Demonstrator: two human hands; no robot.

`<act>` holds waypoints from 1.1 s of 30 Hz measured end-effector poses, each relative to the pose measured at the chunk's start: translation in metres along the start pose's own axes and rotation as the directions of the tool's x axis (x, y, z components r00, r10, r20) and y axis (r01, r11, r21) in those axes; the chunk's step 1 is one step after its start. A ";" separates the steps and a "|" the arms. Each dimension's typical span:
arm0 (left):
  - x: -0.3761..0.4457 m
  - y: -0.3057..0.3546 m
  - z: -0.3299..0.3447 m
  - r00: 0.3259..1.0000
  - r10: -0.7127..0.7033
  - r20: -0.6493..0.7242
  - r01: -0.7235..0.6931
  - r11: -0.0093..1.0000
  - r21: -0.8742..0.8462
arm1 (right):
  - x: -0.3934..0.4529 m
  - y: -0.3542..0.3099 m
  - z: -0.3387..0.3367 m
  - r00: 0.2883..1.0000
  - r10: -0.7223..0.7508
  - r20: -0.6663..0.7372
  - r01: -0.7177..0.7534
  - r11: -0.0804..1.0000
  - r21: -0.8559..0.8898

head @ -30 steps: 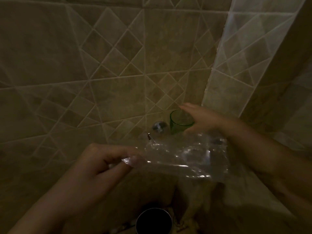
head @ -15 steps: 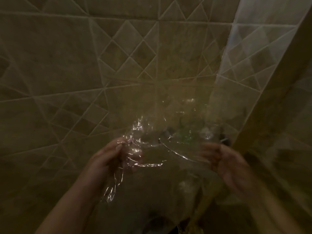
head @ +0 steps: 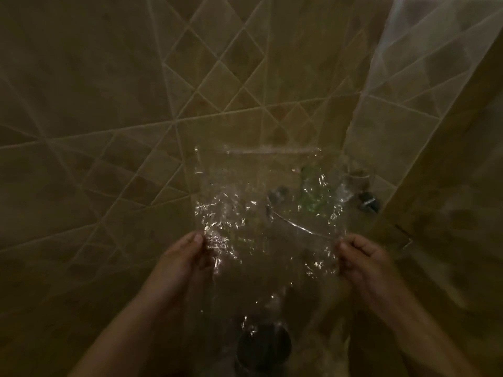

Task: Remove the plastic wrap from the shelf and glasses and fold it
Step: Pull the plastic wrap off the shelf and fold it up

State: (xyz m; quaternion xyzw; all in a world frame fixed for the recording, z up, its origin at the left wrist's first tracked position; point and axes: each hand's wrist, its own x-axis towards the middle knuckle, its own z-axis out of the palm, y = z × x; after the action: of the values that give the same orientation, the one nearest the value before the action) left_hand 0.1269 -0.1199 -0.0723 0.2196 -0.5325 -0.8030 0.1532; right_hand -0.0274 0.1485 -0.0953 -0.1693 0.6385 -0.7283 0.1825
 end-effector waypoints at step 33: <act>-0.047 0.008 -0.030 0.965 0.263 -0.007 -0.254 0.938 0.237 | -0.036 -0.023 0.013 0.980 -0.171 -0.097 0.186 0.968 0.169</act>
State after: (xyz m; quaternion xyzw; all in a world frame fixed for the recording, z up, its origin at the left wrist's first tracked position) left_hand 0.1827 -0.1242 -0.0662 0.1796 -0.6447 -0.7031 0.2404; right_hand 0.0091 0.1572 -0.0714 -0.1792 0.5602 -0.8020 0.1041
